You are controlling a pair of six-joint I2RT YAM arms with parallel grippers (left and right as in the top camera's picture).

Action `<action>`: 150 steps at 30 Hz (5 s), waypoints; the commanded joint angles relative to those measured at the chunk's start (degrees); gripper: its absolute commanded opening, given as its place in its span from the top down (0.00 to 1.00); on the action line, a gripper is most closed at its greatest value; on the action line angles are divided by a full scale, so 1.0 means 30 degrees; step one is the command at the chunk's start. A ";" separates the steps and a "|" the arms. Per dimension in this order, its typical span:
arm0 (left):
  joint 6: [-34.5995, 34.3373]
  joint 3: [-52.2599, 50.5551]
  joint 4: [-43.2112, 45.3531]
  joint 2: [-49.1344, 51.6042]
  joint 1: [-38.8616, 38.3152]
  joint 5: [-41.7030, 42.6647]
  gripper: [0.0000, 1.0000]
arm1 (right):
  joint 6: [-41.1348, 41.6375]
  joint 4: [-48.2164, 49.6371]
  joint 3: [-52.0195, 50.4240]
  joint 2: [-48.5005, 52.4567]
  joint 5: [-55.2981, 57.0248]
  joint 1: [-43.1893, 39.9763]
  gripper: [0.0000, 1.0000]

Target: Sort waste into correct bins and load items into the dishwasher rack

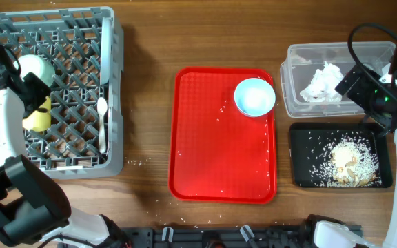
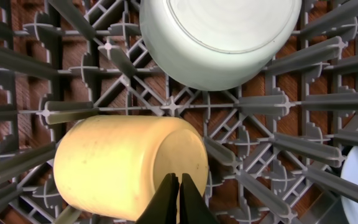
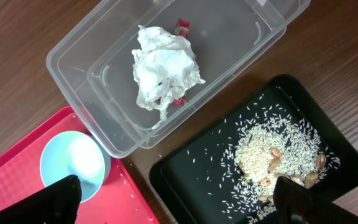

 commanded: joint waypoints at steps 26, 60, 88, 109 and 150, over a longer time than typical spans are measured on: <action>0.0954 -0.0189 0.1224 -0.1982 -0.0109 0.2630 0.96 | 0.0073 0.0051 0.0211 -0.0102 -0.0095 -0.0007 0.00; -0.0357 -0.0204 -0.1166 -0.0168 0.0386 -0.3315 0.96 | 0.0073 0.0051 0.0211 -0.0102 -0.0095 -0.0007 0.00; -0.6076 0.0940 -0.1778 -0.7766 -0.1625 2.1427 0.03 | 0.0066 0.0051 0.0211 -0.0102 -0.0095 -0.0007 0.00; -0.1341 0.0940 0.9872 0.3570 -2.3649 0.1836 0.03 | 0.0073 0.0051 0.0211 -0.0102 -0.0095 -0.0007 0.00; 0.1792 0.0925 0.2127 0.4510 -2.5004 0.1902 0.81 | 0.0073 0.0051 0.0211 -0.0102 -0.0095 -0.0007 0.00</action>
